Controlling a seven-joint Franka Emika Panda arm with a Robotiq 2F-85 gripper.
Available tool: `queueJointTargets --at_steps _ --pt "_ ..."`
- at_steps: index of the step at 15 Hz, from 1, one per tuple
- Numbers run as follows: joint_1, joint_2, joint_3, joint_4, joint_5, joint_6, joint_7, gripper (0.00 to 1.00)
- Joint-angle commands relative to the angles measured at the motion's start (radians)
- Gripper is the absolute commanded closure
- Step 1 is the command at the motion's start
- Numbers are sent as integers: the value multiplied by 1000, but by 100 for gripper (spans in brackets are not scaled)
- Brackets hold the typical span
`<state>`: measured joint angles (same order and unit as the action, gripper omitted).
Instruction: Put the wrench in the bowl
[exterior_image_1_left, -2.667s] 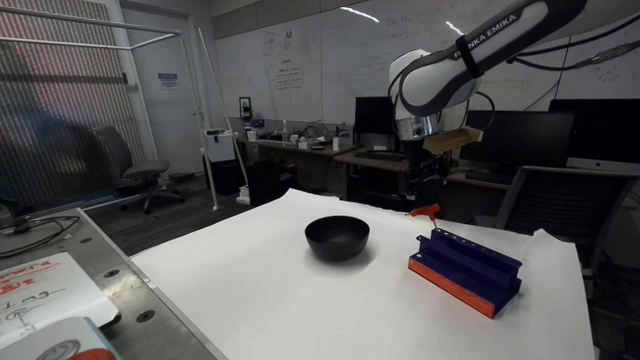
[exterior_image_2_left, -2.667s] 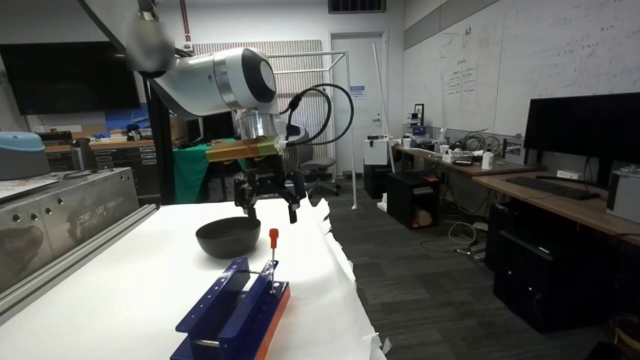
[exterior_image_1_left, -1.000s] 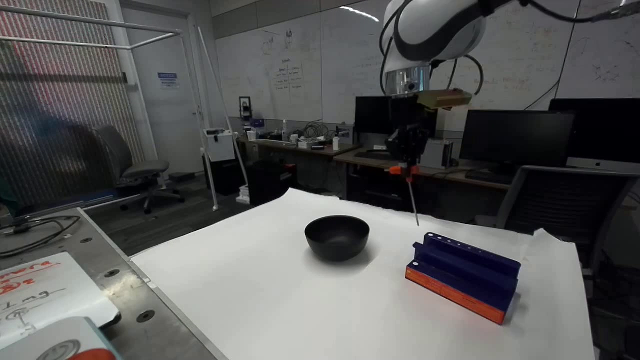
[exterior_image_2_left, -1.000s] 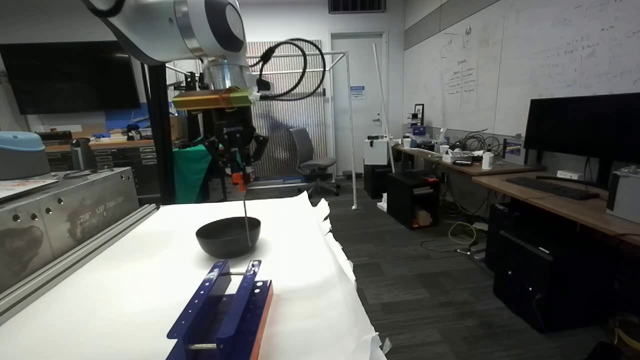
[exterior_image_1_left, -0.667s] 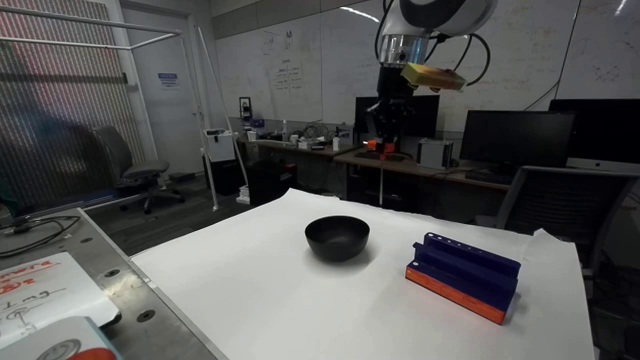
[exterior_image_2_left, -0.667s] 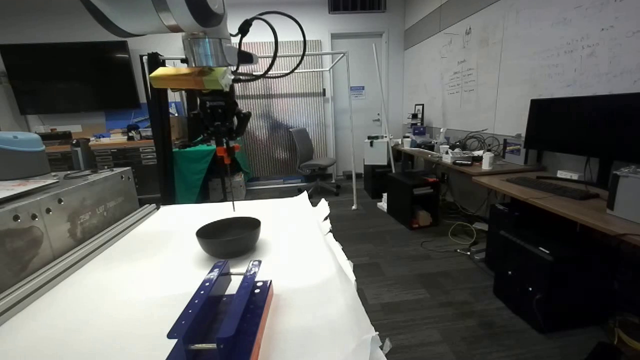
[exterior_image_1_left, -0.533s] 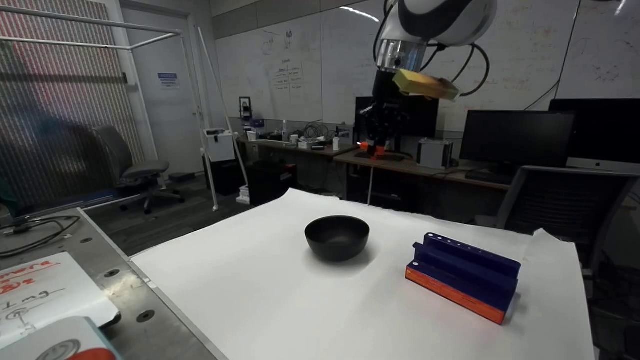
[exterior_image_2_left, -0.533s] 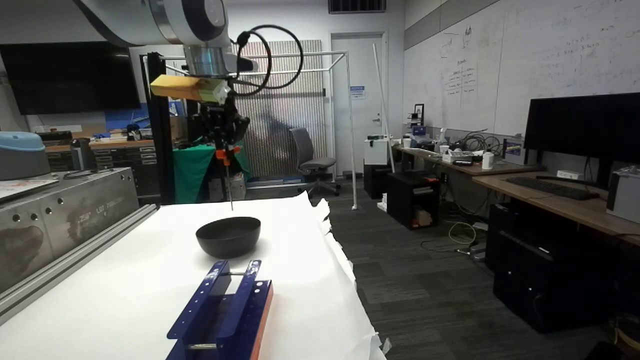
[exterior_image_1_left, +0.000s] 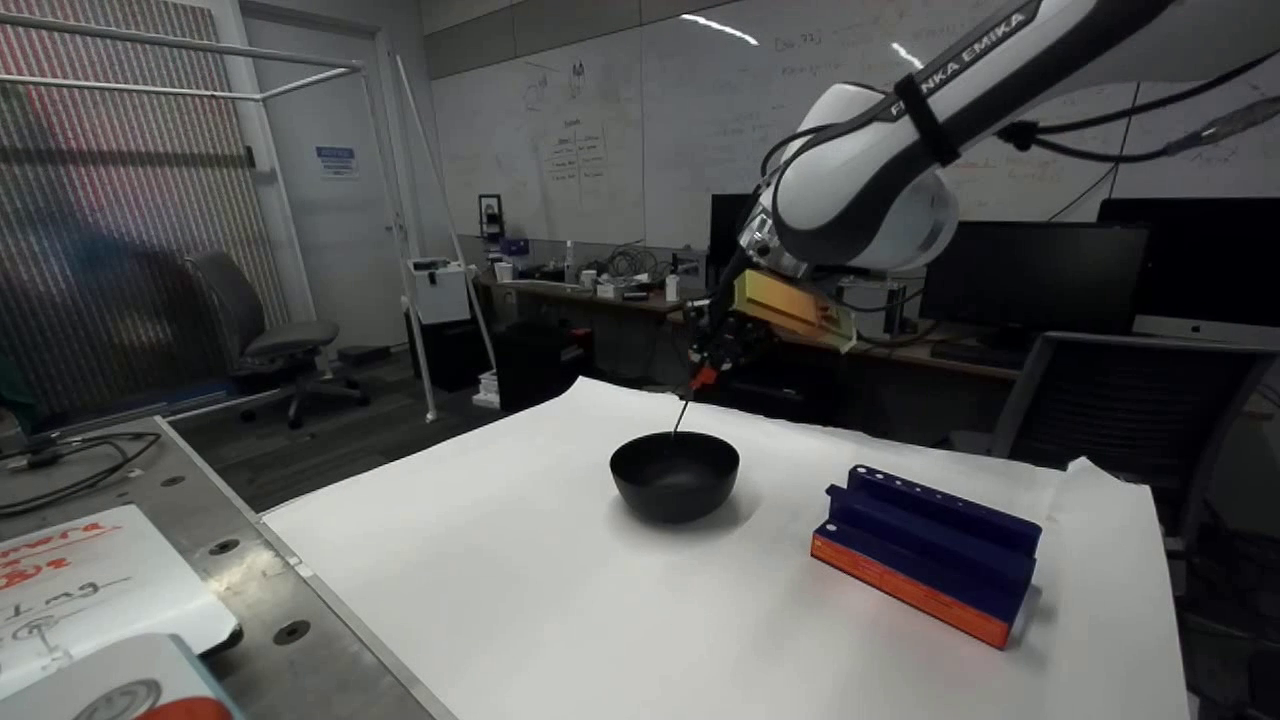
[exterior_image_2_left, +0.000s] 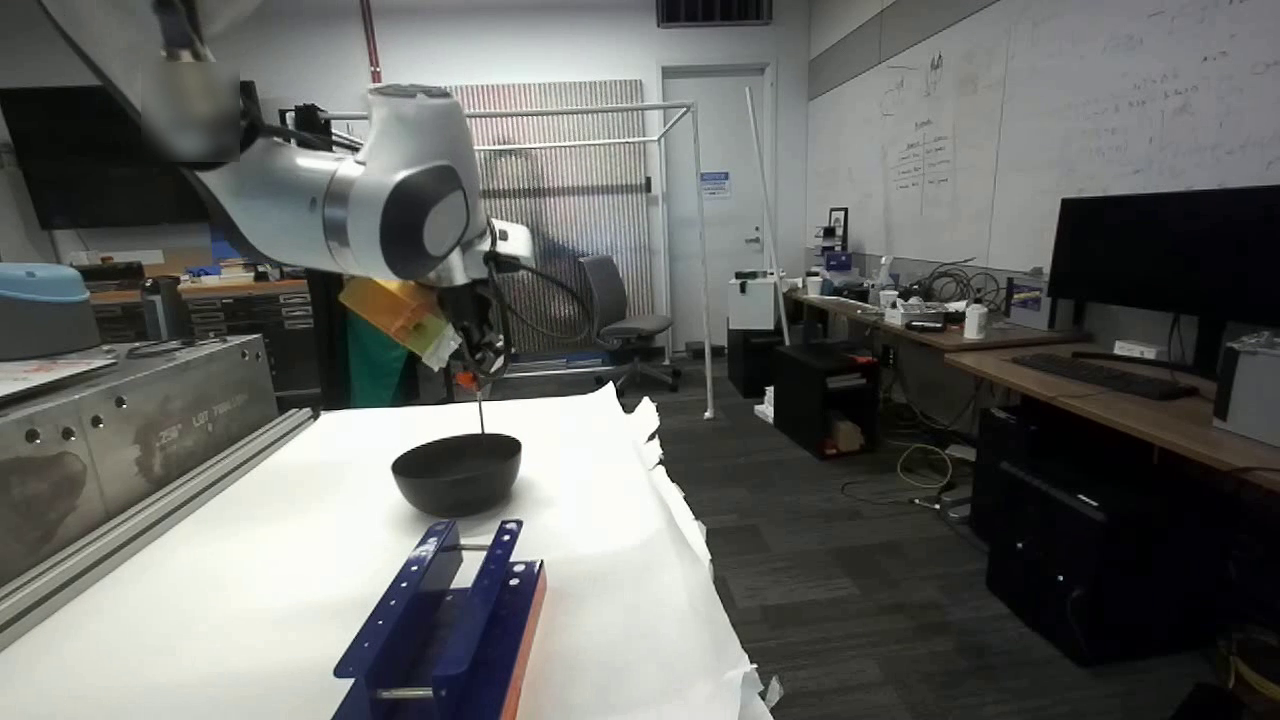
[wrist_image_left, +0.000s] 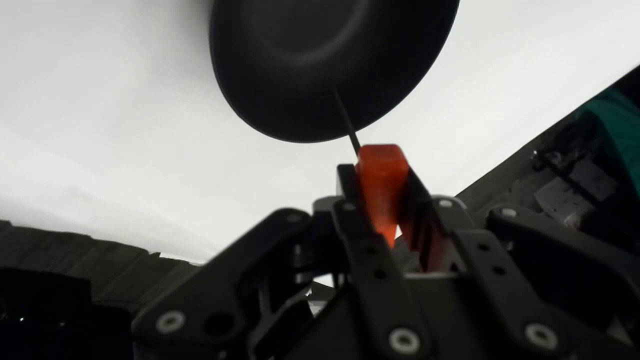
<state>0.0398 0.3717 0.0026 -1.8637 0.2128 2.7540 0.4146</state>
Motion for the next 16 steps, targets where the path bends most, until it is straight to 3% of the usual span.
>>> queueJointTargets --at_steps 1,2,4,5,7,13,16 --pt "11 45 16 -52 84 225 23 89" --pt "11 58 22 -59 102 264 19 88" --pt "8 77 33 -69 131 321 15 76" --pt "5 83 40 -75 143 335 13 59" --pt "4 90 47 -82 160 351 11 49" --pt "1 54 48 -103 178 322 7 2" --pt "12 -12 33 -129 163 287 5 0"
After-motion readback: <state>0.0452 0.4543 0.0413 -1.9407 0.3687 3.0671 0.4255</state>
